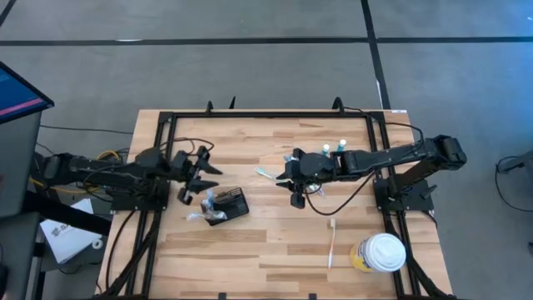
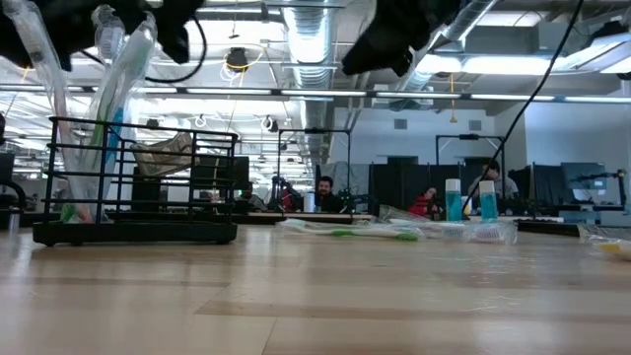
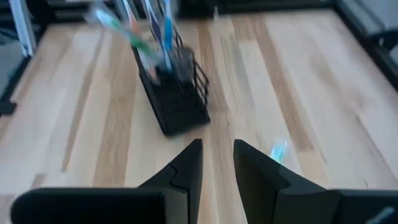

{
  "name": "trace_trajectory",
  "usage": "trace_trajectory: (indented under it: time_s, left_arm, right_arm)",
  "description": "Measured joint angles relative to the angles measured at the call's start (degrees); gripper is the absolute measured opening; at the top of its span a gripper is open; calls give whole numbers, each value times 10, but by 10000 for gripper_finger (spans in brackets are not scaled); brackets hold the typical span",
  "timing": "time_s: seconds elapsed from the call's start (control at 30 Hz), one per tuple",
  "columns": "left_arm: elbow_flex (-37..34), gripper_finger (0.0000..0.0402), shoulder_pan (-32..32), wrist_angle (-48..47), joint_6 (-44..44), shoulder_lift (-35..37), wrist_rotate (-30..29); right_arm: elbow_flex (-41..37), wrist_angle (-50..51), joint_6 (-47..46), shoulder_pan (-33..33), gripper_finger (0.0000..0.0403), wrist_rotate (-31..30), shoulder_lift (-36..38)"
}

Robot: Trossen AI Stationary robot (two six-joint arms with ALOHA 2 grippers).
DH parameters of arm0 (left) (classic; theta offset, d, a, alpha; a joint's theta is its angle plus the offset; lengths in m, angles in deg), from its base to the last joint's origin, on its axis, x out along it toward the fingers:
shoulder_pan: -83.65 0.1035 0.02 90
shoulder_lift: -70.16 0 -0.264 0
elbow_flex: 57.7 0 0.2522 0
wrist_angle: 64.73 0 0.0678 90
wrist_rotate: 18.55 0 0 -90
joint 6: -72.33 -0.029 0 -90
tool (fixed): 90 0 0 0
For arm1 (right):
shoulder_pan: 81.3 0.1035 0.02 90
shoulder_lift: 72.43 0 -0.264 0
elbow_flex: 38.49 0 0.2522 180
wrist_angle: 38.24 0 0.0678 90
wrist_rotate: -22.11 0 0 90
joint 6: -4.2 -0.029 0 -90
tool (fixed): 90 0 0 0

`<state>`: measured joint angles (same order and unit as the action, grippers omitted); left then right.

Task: Pick & Place toothbrushing station
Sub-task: Put the left purple toothbrush into the top right section of the mesh organizer

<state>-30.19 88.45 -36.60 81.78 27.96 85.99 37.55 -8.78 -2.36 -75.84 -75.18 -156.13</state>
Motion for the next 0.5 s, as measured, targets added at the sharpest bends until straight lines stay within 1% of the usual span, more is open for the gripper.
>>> trace_trajectory:
  time_s: [0.1, 0.2, 0.3, 0.43, 0.5]
  left_arm:
    - [29, 158, 20, 2, 0, -54, 5]
    - [60, 158, 40, 1, 0, -107, 31]
    - [93, 158, 55, 1, 0, -153, 45]
    - [133, 158, 71, 2, 0, -199, 67]
    - [150, 158, 77, 2, -1, -221, 69]
  right_arm:
    - [0, 37, -19, -1, 82, 0, 0]
    - [0, 83, -34, -4, 82, 0, 0]
    - [0, 127, -53, -8, 82, 0, 0]
    - [0, 186, -80, -12, 82, 0, 0]
    - [0, 217, -101, -12, 82, 0, 0]
